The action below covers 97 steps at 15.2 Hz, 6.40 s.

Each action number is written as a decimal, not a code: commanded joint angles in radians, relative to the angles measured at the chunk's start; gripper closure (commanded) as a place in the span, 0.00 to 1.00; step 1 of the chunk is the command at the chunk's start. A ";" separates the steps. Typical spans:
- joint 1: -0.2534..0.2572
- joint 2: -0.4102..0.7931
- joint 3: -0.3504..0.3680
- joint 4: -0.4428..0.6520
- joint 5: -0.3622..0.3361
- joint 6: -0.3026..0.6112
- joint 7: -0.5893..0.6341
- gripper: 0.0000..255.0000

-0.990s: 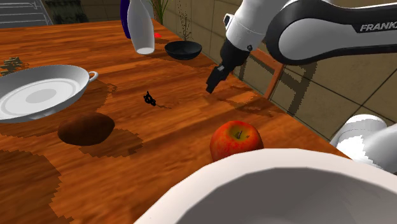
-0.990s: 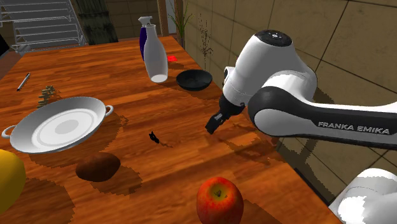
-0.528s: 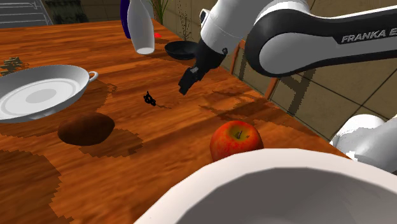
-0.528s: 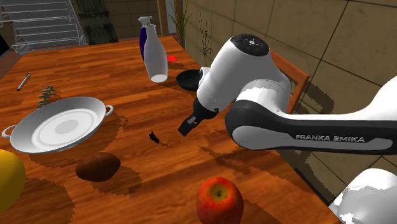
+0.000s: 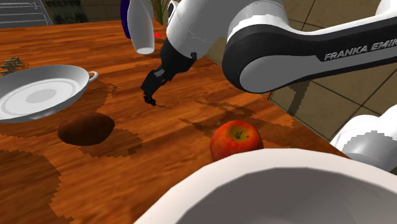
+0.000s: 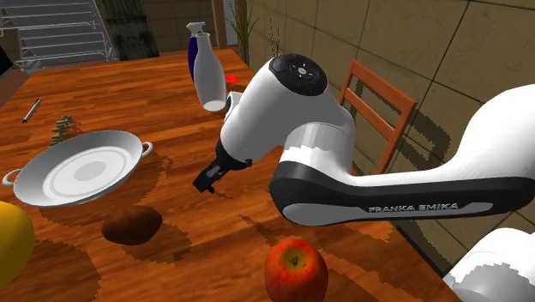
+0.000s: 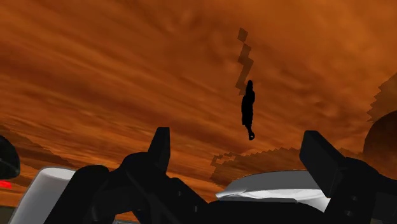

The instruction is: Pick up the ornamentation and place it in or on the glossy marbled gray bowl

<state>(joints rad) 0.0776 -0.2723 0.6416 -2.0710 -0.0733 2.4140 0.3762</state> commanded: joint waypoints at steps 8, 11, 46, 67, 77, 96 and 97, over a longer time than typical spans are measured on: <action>-0.045 0.123 0.074 0.039 -0.137 0.082 0.100 0.00; -0.047 0.131 0.076 0.040 -0.146 0.087 0.106 0.00; -0.038 0.127 0.060 0.301 -0.088 -0.172 0.025 1.00; -0.164 0.222 -0.199 0.421 0.117 -0.182 -0.456 1.00; -0.244 0.409 -0.276 0.655 0.159 -0.256 -0.647 1.00; -0.255 0.371 -0.276 0.391 0.200 -0.031 -0.691 1.00; -0.255 0.371 -0.276 0.391 0.200 -0.031 -0.691 1.00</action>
<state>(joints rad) -0.1773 0.0983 0.3658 -1.6791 0.1268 2.3824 -0.3149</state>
